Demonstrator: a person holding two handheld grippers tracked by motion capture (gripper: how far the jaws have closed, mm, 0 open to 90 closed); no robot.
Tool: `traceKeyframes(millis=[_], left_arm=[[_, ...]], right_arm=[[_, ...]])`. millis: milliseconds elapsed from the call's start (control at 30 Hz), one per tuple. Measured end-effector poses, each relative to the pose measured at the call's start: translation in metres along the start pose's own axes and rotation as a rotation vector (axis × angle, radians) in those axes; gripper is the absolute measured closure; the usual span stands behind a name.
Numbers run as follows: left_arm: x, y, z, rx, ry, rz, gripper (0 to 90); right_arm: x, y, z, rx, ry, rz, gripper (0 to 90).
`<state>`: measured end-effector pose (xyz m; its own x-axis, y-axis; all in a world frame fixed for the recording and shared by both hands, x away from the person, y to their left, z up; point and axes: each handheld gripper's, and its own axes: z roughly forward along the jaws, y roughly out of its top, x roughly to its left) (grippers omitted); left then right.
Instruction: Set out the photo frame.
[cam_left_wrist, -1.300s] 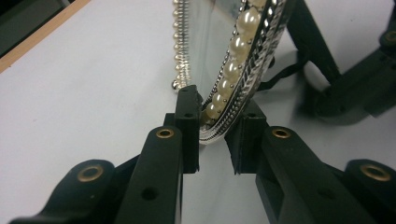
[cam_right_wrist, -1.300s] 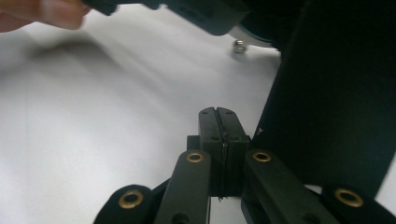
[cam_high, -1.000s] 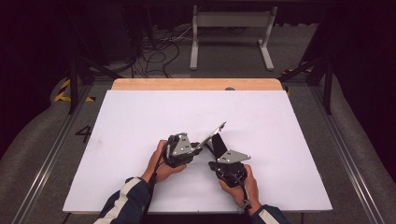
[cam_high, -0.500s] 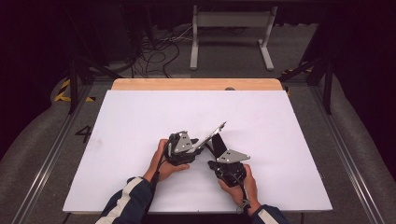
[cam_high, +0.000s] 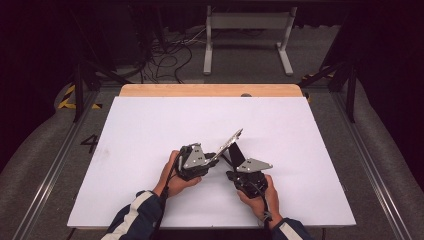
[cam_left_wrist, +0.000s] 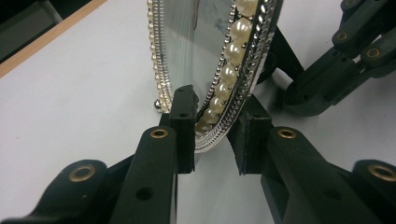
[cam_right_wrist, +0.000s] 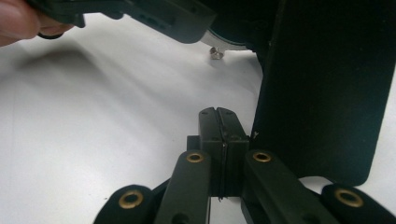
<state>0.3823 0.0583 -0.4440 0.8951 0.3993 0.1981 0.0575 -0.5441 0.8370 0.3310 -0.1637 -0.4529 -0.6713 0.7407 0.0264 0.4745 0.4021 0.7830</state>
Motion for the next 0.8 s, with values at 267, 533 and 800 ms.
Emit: traceKeyframes(millis=[267,533,800], left_arm=[[-0.008,0.003,-0.002,0.021,0.029,0.045,75.8],[-0.014,0.005,-0.003,0.026,0.033,0.055,75.3],[-0.018,0.005,-0.002,0.009,0.002,0.024,72.9]], right_arm=[[-0.007,-0.001,-0.002,0.006,0.008,0.005,90.0],[-0.012,-0.002,-0.005,0.019,0.022,-0.003,90.0],[-0.019,-0.005,-0.009,0.029,0.039,0.01,90.0]])
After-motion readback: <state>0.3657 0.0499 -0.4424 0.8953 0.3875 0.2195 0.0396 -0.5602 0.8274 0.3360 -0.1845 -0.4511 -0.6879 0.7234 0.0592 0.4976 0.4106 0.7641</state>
